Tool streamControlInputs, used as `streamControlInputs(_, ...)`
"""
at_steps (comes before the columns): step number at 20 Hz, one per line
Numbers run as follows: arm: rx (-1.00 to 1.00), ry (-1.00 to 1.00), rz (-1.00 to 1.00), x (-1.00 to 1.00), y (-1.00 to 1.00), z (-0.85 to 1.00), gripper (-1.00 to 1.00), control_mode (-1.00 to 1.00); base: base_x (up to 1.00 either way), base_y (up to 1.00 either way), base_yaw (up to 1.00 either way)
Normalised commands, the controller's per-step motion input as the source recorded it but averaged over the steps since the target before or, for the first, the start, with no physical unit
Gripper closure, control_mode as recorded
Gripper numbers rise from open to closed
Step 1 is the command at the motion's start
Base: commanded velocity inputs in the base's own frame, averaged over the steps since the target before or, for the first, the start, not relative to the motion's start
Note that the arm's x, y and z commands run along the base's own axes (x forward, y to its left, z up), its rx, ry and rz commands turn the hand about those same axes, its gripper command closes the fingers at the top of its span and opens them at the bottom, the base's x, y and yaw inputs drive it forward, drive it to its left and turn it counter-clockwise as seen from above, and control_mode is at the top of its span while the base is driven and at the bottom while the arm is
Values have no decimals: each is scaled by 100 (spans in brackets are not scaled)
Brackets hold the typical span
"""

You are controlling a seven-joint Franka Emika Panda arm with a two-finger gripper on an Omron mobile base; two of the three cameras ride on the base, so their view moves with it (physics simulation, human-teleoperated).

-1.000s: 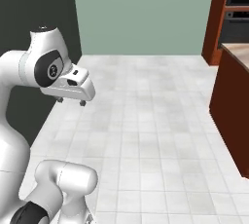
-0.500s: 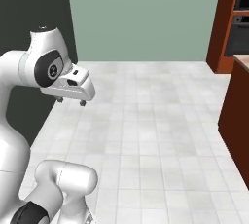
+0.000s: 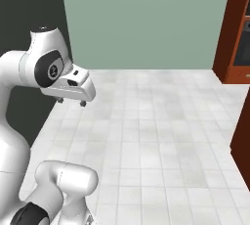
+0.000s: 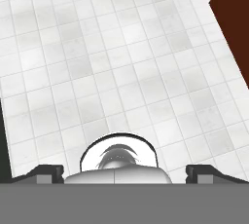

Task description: There is a tray on the dining counter. Grab the cup, mug, and pitcher and place them on the tray. The pitcher may be placed next to the tray if it cannot fit the tray.

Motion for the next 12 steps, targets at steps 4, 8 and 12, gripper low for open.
streamControlInputs(4,0,0,0,0,0,0,-100,100,100,22,0)
streamControlInputs(8,0,0,0,0,0,0,-100,100,100,23,0)
streamControlInputs(12,0,0,0,0,0,0,-100,100,100,23,0)
